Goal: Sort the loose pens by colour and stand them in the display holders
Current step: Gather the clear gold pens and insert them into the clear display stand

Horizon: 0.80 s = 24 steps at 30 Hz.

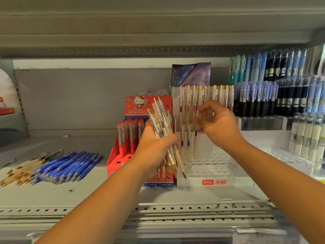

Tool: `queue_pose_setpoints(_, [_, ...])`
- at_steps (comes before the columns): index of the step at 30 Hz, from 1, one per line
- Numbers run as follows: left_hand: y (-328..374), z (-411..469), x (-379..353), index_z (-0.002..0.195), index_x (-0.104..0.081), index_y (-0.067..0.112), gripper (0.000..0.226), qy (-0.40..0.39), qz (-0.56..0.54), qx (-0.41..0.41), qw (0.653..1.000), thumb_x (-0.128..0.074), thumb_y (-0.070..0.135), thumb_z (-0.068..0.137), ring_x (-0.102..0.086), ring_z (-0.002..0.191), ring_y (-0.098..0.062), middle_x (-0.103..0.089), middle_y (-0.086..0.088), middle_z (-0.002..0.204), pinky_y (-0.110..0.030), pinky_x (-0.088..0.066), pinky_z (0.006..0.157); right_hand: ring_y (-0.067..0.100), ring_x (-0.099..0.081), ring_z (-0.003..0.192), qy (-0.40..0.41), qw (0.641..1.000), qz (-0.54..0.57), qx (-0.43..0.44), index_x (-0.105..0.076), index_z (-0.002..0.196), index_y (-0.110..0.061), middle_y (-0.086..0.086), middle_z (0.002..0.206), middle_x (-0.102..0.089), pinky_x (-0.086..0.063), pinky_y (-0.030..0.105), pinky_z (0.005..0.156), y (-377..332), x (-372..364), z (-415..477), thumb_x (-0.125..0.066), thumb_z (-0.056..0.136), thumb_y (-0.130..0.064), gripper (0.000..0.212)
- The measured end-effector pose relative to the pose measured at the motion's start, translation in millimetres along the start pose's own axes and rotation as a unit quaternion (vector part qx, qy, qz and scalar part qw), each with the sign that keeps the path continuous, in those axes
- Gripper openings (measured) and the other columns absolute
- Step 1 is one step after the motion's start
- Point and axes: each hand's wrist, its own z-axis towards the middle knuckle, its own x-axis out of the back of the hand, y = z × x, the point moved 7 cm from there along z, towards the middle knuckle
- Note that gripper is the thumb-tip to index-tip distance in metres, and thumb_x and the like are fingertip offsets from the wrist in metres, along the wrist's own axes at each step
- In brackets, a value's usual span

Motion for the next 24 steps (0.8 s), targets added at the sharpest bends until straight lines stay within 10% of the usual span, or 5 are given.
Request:
queue_pose_setpoints(15, [-1.8,0.3,-2.5,0.112,-0.051,0.037,0.049,-0.014,-0.020,0.005,1.000,-0.077,0.012,0.078,-0.069,0.101,-0.035,-0.073,-0.002,0.105,-0.059,-0.052,0.092,0.010,-0.063,0.071,-0.087,0.992,-0.083,-0.046,-0.054,0.084,-0.030,-0.003,0.080,-0.063,-0.048,0.011,0.047,11.8,-9.9,-7.9,-0.072,0.084,0.000,0.035])
queue_pose_setpoints(24, [-1.3,-2.3,-4.9,0.112,-0.053,0.030,0.043,-0.031,-0.039,-0.008,0.999,-0.074,0.006,0.084,-0.070,0.097,-0.030,-0.072,-0.007,0.104,-0.054,-0.057,0.082,0.007,-0.060,0.080,0.016,0.990,-0.138,-0.021,-0.058,0.098,-0.030,-0.012,0.087,-0.061,-0.053,0.027,0.066,-7.0,1.9,-14.2,-0.073,0.085,-0.032,0.021])
